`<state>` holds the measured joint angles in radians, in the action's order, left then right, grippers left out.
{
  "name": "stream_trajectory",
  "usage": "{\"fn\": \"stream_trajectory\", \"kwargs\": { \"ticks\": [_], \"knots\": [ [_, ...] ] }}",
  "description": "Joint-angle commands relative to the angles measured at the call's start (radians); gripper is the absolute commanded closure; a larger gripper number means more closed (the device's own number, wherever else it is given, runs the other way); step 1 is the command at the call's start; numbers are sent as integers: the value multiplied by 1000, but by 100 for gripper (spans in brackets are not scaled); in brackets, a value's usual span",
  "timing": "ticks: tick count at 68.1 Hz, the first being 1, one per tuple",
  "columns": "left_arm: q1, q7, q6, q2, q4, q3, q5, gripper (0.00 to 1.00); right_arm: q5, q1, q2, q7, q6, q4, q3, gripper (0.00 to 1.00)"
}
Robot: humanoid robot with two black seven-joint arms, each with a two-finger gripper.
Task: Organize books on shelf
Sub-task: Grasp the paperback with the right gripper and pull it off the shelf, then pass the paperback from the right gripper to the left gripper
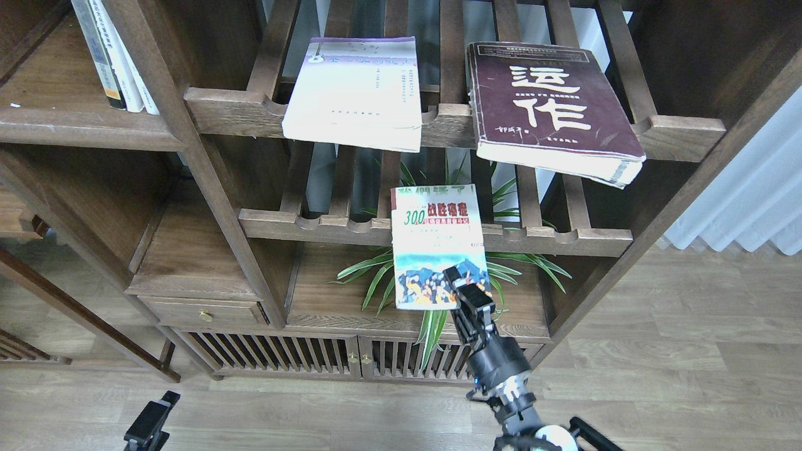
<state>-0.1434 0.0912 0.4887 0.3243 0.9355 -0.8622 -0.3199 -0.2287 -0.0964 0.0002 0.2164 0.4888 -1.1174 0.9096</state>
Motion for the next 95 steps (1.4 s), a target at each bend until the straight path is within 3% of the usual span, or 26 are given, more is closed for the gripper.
{"fn": "stream_trajectory", "kwargs": {
  "ticks": [1,16,25,36,61,95],
  "knots": [
    [5,12,0,-2,0,45,1,0,12,-62,0,1,0,-25,-4,96],
    [10,7,0,-34,-4,49,-2,0,20,-140,0,-3,0,-33,-51,96],
    [15,5,0,-37,11,51,-4,0,20,-167,0,-55,0,-33,-64,95],
    [19,1,0,-47,13,63,-5,0,20,-177,0,-75,0,-24,-86,95],
    [18,13,0,-129,103,109,-8,0,19,-174,0,-212,0,5,-120,95],
    [38,10,0,-162,140,244,-4,0,20,-174,0,-295,0,36,-204,93]
  ]
}}
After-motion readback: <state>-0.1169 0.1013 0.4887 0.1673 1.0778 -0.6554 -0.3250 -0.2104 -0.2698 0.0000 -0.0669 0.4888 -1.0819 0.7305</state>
